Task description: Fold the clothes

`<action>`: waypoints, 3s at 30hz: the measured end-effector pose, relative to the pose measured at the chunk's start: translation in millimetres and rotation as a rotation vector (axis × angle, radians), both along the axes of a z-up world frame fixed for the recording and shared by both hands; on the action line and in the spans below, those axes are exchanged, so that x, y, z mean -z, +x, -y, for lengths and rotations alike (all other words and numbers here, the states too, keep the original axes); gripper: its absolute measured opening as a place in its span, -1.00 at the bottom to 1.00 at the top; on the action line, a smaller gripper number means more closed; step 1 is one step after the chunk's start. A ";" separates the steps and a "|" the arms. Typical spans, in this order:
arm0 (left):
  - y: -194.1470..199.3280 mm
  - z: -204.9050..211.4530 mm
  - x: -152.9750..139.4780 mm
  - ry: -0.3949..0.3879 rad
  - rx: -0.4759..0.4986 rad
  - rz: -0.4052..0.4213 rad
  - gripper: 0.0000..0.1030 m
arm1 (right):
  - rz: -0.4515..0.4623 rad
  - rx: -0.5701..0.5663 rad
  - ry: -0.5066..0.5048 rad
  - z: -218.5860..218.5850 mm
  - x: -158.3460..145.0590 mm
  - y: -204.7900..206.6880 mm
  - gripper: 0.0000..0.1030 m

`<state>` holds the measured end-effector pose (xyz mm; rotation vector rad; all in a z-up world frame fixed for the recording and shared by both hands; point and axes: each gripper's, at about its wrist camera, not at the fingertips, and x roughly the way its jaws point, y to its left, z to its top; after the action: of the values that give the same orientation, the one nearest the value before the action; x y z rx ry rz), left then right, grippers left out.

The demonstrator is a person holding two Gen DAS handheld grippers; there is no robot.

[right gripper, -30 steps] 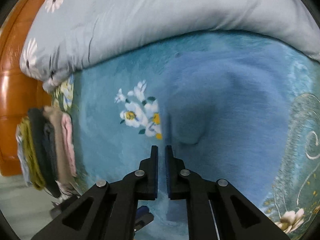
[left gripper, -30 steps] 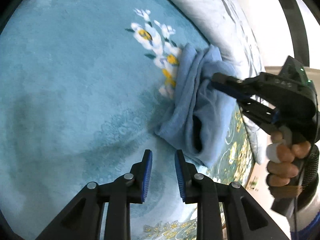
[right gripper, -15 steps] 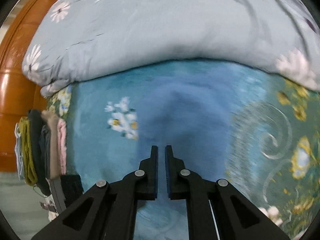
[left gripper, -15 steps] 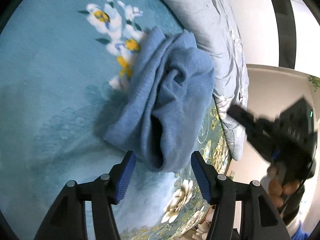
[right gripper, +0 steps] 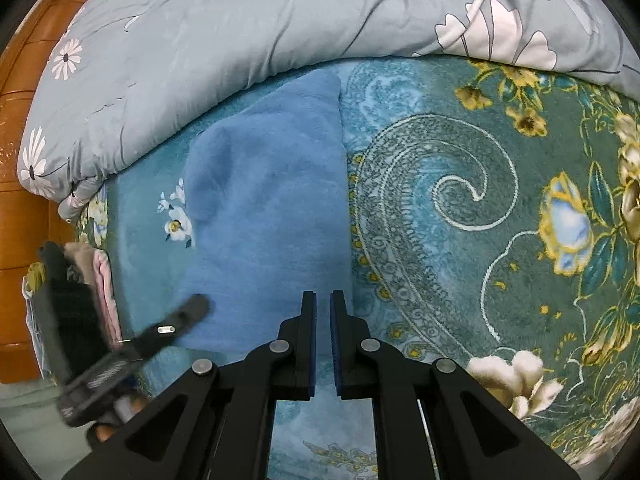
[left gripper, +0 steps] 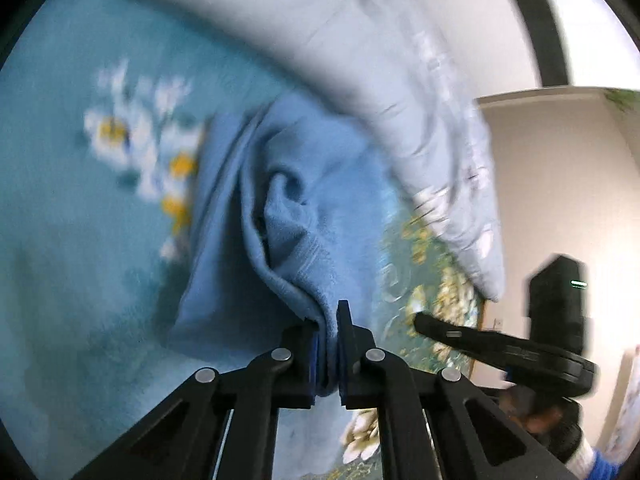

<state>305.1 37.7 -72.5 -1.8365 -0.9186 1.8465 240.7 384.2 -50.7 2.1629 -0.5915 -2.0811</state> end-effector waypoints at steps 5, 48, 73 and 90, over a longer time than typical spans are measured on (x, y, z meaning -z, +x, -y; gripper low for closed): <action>4.9 14.9 20.3 -0.047 -0.043 0.025 -0.85 | 0.014 -0.001 -0.017 -0.3 9.2 2.7 -0.87; -74.3 -13.7 -8.9 0.011 0.031 -0.048 0.02 | 0.049 -0.187 -0.053 -110.8 37.5 -50.4 -0.82; -81.7 -77.8 23.8 0.132 0.338 0.013 0.03 | -0.078 0.115 -0.164 -128.5 12.0 7.2 -0.46; -97.9 -77.1 -8.2 0.173 0.439 -0.120 -0.87 | -0.128 0.398 -0.395 -98.4 23.4 32.6 -0.91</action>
<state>207.1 114.8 -64.3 -1.6419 -0.5568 1.5347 273.2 482.6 -74.1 1.7858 -1.3767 -2.0240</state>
